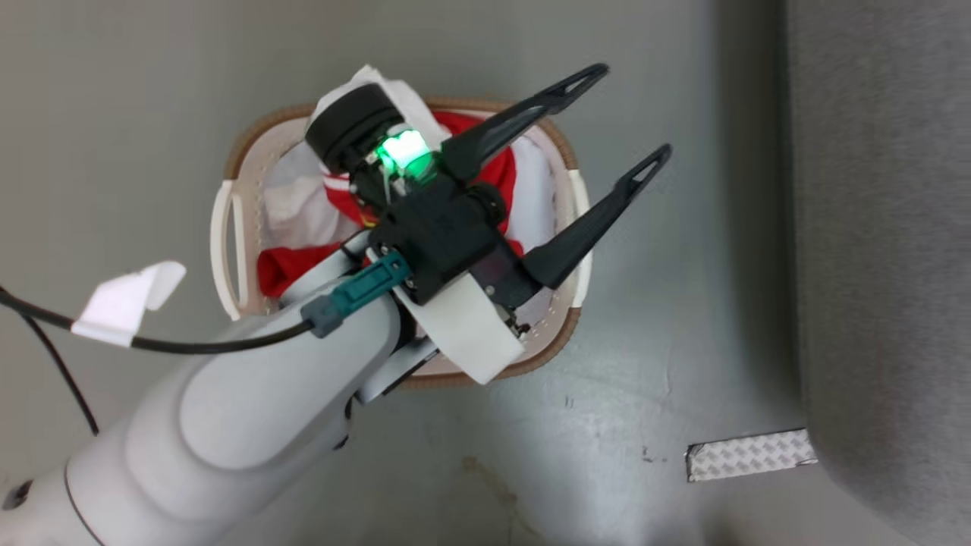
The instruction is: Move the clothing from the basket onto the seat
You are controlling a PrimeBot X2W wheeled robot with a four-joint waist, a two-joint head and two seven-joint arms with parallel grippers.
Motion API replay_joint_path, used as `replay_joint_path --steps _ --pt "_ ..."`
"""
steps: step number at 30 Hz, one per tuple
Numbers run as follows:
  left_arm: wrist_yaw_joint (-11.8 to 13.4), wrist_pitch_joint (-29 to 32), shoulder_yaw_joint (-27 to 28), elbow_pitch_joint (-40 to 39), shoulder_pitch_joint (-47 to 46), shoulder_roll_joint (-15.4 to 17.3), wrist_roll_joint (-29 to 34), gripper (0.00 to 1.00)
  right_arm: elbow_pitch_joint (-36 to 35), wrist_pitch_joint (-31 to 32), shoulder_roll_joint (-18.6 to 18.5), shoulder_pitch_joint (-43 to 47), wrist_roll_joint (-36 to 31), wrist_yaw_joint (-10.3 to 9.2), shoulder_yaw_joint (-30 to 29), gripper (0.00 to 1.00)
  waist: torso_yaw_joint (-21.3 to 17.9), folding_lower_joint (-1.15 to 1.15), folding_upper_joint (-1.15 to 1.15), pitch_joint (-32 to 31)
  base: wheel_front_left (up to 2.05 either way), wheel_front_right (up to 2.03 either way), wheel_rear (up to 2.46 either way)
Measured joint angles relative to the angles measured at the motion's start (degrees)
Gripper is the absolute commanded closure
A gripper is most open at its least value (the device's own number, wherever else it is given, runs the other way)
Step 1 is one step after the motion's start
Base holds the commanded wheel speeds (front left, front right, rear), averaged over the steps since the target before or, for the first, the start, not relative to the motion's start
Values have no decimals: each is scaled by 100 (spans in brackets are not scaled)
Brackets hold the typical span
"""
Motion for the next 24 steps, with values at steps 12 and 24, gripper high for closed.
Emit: replay_joint_path --steps 12,24 --pt "377 -303 219 339 1259 379 -449 0 -942 -21 632 1791 368 0 1260 0 -326 -2 0 -1328 0 0 0" --pt "1047 -391 1437 293 3773 427 -775 0 -2501 -22 865 4052 1689 0 2786 0 -388 -4 0 -3209 0 0 0"
